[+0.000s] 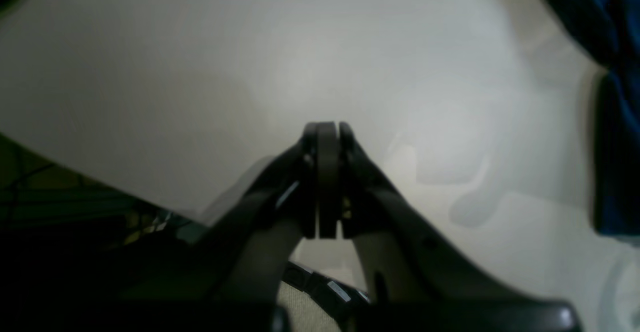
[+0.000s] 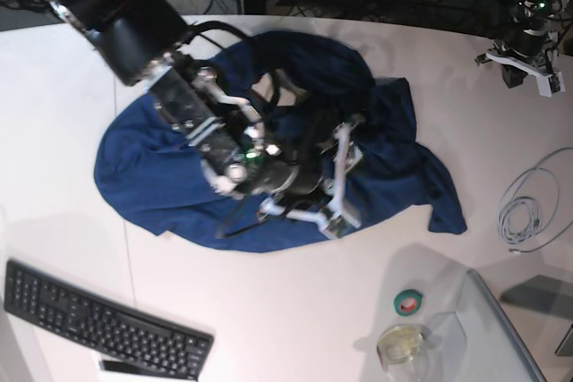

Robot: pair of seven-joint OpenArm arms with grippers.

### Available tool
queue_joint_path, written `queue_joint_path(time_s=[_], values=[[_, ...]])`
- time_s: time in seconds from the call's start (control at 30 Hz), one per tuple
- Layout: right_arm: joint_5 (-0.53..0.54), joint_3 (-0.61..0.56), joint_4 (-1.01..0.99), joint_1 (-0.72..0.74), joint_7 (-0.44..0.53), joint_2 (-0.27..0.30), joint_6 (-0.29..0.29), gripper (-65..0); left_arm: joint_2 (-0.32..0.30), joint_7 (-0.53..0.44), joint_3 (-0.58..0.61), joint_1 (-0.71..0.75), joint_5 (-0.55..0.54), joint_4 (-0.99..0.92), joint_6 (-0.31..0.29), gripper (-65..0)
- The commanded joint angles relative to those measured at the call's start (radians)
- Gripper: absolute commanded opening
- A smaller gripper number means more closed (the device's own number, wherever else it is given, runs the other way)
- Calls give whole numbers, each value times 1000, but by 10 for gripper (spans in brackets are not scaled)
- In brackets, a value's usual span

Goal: Layout the t-shirt on the table in an organized manner, then fold the t-shirt properly
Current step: 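Drag the held fabric outward with the right gripper and release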

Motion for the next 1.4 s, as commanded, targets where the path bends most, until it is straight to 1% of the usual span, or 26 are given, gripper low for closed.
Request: queue_joint_path(time_s=[0.0, 0.03, 0.1, 0.17, 0.23, 0.3, 0.37, 0.47, 0.57, 0.6, 0.77, 0.8, 0.83, 0.87, 0.9, 0.93, 0.97, 1.0, 1.03, 1.07, 1.2, 1.27, 1.37], values=[[5, 52, 59, 25, 24, 23, -2, -279, -15, -23, -6, 4, -8, 16, 3, -650], [2, 104, 80, 25, 24, 45, -2, -282, -14, -23, -6, 4, -8, 18, 3, -650], [-2, 261, 59, 31, 25, 69, -2, -281, -14, -23, -6, 4, -8, 18, 3, -650], [-4, 417, -73, 75, 28, 97, -2, -278, -14, -23, -14, 6, -8, 18, 3, -650], [-4, 526, -272, 147, 68, 137, -2, -278, -15, -23, -15, 13, -8, 18, 3, -650], [-4, 552, -461, 209, 143, 194, -2, -278, -17, -24, -14, 21, -8, 19, 3, -650], [-4, 543, -624, 259, 222, 233, 3, -278, -17, -24, -14, 23, -8, 19, 3, -650], [-4, 502, -799, 301, 306, 260, 3, -276, -17, -24, -10, 21, -8, 19, 3, -650], [-4, 459, -894, 305, 380, 264, 3, -276, -17, -23, -6, 16, -8, 19, 3, -650], [-4, 449, -906, 305, 390, 264, 4, -276, -17, -23, -6, 16, -8, 21, 3, -650], [-4, 442, -922, 266, 392, 264, 4, -284, -17, -23, -7, 16, -8, 21, 3, -650], [-4, 442, -922, 258, 392, 264, 4, -303, -17, -23, -10, 16, -8, 21, 3, -650], [-4, 442, -920, 249, 392, 264, 4, -348, -17, -24, -10, 20, -8, 21, 3, -650], [-4, 446, -918, 243, 392, 264, 4, -440, -17, -24, -10, 21, -8, 21, 3, -650], [1, 449, -917, 239, 392, 266, 4, -564, -17, -24, -10, 21, -8, 21, 3, -650], [5, 451, -915, 239, 392, 267, 4, -650, -17, -24, -9, 23, -8, 21, 3, -650], [5, 452, -915, 230, 387, 283, 6, -650, -17, -24, -9, 23, -8, 21, 3, -650], [7, 454, -905, 218, 381, 295, 6, -635, -17, -24, -9, 24, -8, 21, 3, -650], [7, 469, -875, 203, 377, 299, 6, -635, -17, -24, -10, 24, -8, 19, 3, -650], [7, 500, -834, 172, 377, 301, 6, -650, -17, -26, -12, 24, -8, 18, 3, -650], [5, 670, -635, 43, 375, 303, 6, -650, -17, -26, -6, 23, -8, 19, 3, -650], [5, 749, -532, -14, 340, 303, 6, -650, -17, -24, -6, 18, -8, 19, 3, -650], [5, 835, -360, -90, 300, 303, 6, -650, -17, -24, -4, 15, -8, 19, 3, -650]])
